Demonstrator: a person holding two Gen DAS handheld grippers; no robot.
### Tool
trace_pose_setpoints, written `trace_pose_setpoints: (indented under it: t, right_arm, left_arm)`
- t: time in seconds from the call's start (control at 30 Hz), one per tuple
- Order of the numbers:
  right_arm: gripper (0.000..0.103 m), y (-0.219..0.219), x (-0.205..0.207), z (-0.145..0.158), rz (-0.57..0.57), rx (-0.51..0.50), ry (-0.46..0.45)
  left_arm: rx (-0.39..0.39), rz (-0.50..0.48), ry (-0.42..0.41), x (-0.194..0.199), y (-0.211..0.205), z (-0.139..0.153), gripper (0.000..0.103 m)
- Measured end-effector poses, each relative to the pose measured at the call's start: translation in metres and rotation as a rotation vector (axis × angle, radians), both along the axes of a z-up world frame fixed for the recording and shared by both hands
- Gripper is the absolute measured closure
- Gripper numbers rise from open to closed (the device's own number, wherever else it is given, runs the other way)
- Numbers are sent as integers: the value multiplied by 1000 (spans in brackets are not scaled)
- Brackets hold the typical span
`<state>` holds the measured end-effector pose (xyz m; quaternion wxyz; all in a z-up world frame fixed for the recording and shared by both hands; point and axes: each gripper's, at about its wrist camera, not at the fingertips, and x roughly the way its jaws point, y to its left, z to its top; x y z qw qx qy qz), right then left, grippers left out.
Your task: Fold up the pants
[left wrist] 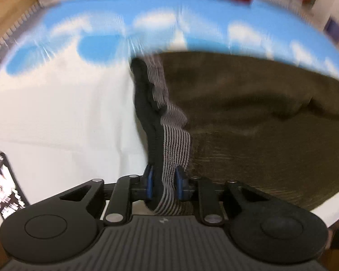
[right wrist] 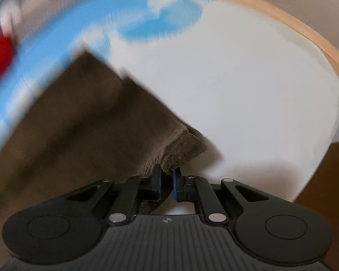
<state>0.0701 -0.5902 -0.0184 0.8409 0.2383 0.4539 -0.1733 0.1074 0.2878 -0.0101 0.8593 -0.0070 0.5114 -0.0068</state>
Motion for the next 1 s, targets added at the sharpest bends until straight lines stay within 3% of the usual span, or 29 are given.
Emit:
trace_pose_setpoints:
  t: [0.07,0.13,0.2,0.3,0.4,0.47,0.57,0.63,0.73,0.8,0.87,0.97,1.0]
  right_arm:
    - [94,0,-4,-13,8,-61,133]
    - [94,1,-4,-36,29,-68,272]
    - [94,7,-4,-43,65,-113,322]
    - [94,12,-6,-40,95,-142,331]
    - [94,8,-12,-32,98,-111,276]
    - [91,12,-15,-27,121,-129,237]
    - [79,23,-10,-19,158,-203,197]
    - [69,27,-3,-13,181,-253,174]
    - [59,38,5,-2,202,-300,106]
    - [57,41,12,2,212,-287,79]
    - [57,48,19,3,230,-272,66]
    - [57,60,28,8,258,-273,45]
    - [57,65,30,10,265,-272,33]
  left_arm:
    - [41,26,83,-5,7,-13,95]
    - [149,-36,206,-7,-4,-38,100]
    - [216,-62,214,-9,-11,-42,103]
    - [189,2,169,-8,-2,-31,103]
    - [189,1,193,-6,-2,-37,102]
    - [170,-11,156,-2,-9,-31,100]
    - [98,-91,47,3,-29,-16,84]
    - [76,-160,28,2,-44,-16,77]
    - [104,-251,97,4,-66,-37,69]
    - [211,-274,237,7,-73,-70,66]
    - [259,-323,223,5,-80,-73,66]
    - [219,-241,212,13,-80,-58,63]
    - [206,-240,165,14,-83,-49,55]
